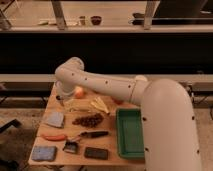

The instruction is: Stack cups into tray

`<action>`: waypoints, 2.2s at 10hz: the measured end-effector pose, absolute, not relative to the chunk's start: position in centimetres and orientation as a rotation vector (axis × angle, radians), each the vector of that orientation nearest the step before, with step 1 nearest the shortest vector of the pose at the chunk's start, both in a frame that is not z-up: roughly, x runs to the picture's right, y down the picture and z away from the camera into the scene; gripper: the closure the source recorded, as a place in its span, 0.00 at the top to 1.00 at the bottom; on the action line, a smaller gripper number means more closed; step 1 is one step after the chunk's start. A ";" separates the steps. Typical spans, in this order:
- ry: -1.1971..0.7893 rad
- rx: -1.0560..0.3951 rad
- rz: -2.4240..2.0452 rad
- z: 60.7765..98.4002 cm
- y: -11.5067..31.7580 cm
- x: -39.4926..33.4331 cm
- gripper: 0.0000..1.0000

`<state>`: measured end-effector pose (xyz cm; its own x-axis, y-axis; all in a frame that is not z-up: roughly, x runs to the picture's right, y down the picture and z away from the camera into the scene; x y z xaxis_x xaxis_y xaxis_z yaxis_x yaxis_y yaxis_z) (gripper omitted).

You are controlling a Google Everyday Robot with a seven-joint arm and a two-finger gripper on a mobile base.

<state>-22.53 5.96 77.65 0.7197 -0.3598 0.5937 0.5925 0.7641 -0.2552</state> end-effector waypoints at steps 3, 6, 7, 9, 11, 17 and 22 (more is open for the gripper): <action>-0.552 -0.398 -0.497 78.6 5.9 -21.9 0.79; -0.575 -0.379 -0.492 80.0 6.1 -23.1 0.80; -0.582 -0.373 -0.501 80.5 6.0 -23.5 0.80; -0.592 -0.358 -0.546 81.4 5.7 -24.6 0.80; -0.588 -0.356 -0.601 82.7 5.1 -25.7 0.80; -0.573 -0.412 -0.669 88.0 5.7 -26.3 0.80; -0.642 -0.378 -0.633 89.7 5.0 -26.7 0.74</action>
